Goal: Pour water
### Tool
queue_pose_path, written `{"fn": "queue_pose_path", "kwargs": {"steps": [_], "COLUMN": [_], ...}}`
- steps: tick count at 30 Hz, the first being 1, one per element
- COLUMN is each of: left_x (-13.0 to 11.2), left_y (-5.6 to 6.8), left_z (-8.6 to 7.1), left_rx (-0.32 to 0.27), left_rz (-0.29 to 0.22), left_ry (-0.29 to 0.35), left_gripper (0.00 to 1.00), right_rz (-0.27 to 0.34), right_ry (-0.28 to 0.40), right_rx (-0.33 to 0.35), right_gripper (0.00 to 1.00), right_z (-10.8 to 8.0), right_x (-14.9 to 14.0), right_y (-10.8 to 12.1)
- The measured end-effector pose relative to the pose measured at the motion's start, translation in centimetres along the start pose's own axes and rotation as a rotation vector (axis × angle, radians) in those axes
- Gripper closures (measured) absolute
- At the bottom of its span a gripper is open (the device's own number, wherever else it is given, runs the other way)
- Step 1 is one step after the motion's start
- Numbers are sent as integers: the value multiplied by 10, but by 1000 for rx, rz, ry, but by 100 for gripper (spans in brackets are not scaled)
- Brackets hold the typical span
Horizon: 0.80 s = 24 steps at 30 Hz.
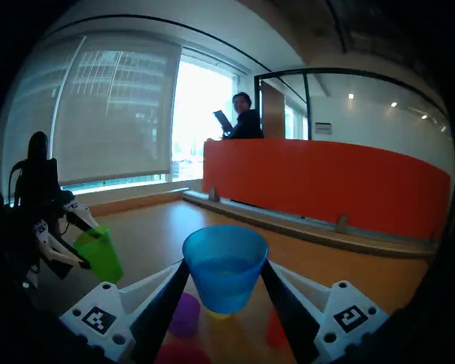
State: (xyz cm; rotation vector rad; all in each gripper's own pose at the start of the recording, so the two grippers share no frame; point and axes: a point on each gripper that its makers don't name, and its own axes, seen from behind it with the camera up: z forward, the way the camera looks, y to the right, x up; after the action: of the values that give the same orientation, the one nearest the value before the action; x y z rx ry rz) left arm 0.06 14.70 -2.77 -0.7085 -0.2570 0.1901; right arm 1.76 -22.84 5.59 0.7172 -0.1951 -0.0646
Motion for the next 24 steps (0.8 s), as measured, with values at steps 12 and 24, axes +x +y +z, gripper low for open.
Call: {"fn": "queue_pose_path", "kwargs": {"steps": [12,24], "left_x": [10,20], "left_y": [-3,-3], "left_z": [-2,-5], "left_rx": [18,25], "left_rz": [-8,-14], "left_ry": [37,65], "left_gripper": [17,16], "right_rz": [-7,-3], "right_ry": [-6,-8], "right_rx": [1,3], "right_gripper": [12,12], "right_z": [-3,-3], "right_x": [-1,-1], "right_y": [1,0]}}
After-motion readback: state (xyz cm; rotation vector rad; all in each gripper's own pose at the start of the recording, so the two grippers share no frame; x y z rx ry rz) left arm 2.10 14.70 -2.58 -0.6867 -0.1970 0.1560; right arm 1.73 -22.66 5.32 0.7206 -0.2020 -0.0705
